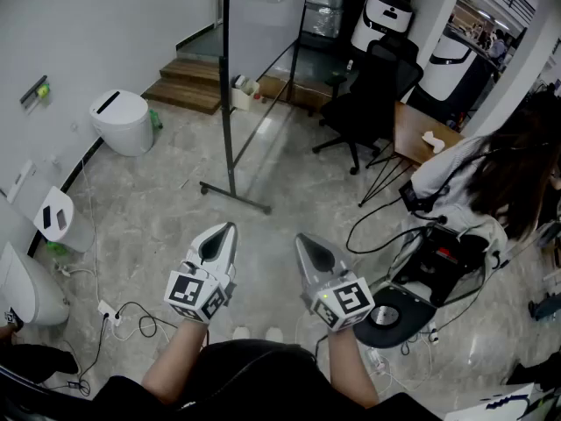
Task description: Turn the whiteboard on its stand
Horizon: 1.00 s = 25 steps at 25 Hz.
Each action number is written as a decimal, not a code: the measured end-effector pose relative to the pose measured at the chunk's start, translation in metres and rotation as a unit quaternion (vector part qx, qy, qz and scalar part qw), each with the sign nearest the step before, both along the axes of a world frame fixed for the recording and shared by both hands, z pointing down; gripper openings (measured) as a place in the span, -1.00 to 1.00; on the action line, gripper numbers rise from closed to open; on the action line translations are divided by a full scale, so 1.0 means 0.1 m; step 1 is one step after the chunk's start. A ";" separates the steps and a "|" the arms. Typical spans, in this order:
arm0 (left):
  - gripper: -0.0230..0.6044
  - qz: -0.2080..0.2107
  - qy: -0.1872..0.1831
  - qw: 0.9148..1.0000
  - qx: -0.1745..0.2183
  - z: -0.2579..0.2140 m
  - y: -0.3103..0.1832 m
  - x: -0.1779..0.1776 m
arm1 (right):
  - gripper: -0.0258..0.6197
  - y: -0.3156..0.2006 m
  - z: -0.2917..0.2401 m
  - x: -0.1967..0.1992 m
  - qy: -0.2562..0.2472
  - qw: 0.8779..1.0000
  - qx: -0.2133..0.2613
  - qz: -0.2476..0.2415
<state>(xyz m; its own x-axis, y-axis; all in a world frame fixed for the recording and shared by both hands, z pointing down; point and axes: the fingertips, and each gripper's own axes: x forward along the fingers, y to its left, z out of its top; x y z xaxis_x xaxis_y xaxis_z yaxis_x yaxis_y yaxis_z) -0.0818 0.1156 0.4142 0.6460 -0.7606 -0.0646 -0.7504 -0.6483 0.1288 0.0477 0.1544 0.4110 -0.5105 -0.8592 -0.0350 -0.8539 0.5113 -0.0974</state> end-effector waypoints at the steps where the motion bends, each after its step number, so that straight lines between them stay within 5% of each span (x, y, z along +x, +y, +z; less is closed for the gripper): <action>1: -0.92 0.000 -0.001 1.000 0.001 0.00 0.01 0.02 | -0.90 0.00 0.00 0.01 0.000 1.000 0.001 -0.001; 25: -0.92 -0.019 -0.008 1.000 -0.010 0.09 -0.09 0.07 | -0.89 -0.07 0.06 0.10 -0.021 1.000 -0.009 -0.022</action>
